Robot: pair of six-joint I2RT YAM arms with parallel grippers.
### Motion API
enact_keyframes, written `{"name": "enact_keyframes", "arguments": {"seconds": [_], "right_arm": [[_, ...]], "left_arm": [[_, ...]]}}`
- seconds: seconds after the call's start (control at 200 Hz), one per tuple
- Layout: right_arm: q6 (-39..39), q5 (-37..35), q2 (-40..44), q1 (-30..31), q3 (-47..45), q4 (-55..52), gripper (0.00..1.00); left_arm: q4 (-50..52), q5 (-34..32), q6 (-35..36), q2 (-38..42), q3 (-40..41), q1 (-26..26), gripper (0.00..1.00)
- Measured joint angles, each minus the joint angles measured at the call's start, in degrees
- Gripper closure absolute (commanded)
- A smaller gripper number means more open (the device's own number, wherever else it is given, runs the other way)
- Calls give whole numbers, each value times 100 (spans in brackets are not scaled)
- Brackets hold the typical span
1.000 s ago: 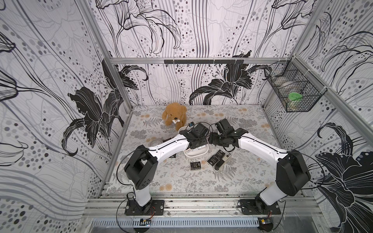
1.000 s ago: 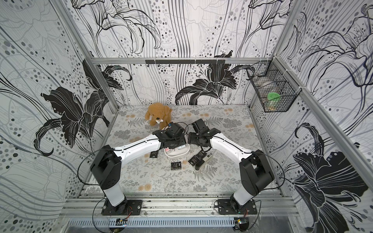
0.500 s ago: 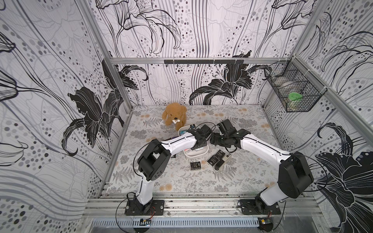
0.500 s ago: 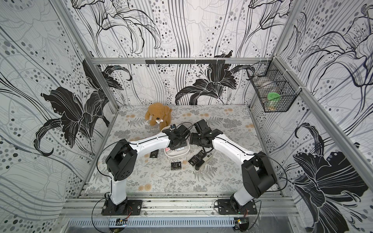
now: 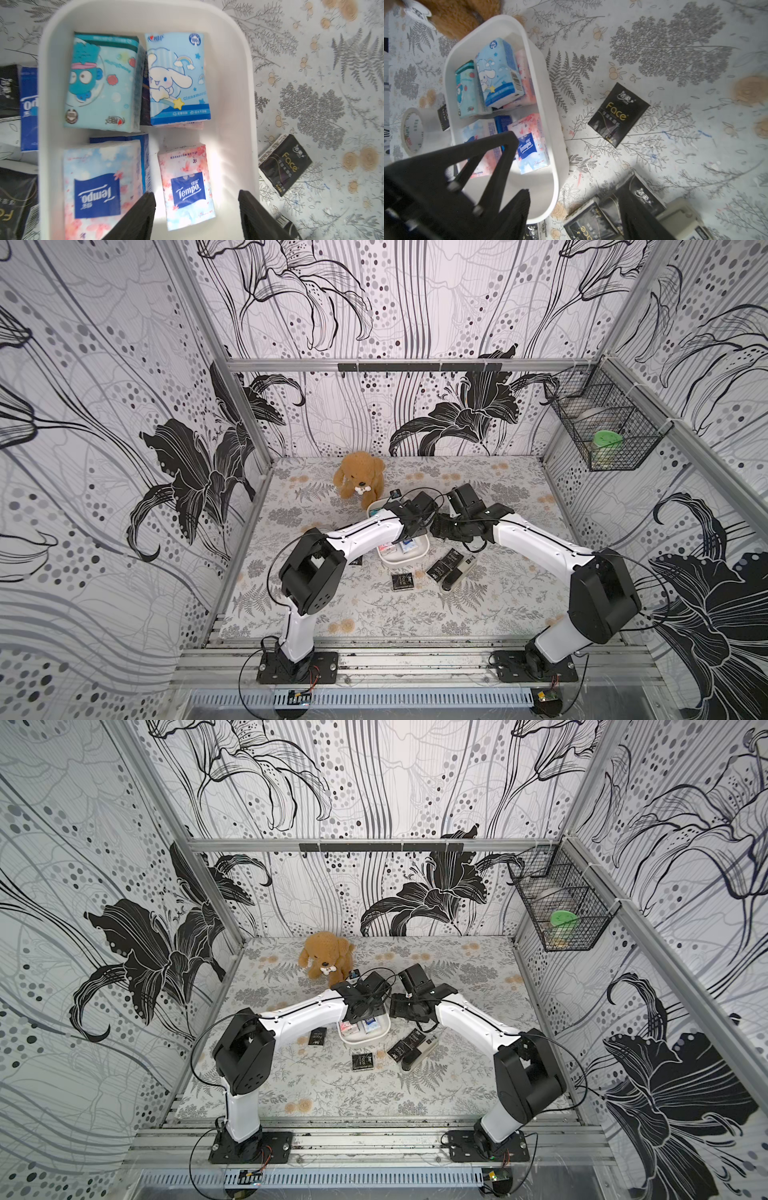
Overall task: Put the pocket tissues into the storage box
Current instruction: Place the pocket tissues in the storage box, then move the storage box to the center of the board.
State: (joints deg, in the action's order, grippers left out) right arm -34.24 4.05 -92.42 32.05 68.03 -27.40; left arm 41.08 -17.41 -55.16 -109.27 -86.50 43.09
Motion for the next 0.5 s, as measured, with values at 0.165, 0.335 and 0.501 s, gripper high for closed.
{"name": "enact_keyframes", "arguments": {"seconds": [0.165, 0.335, 0.501], "right_arm": [[111, 352, -531, 0, 323, 105, 34], [232, 560, -1067, 0, 658, 151, 41], [256, 581, -1357, 2, 881, 155, 51]], "left_arm": [[-140, -160, 136, 964, 326, -83, 30], [-343, -197, 396, 1827, 986, -378, 28], [-573, -46, 621, 2612, 2114, -800, 27]]}}
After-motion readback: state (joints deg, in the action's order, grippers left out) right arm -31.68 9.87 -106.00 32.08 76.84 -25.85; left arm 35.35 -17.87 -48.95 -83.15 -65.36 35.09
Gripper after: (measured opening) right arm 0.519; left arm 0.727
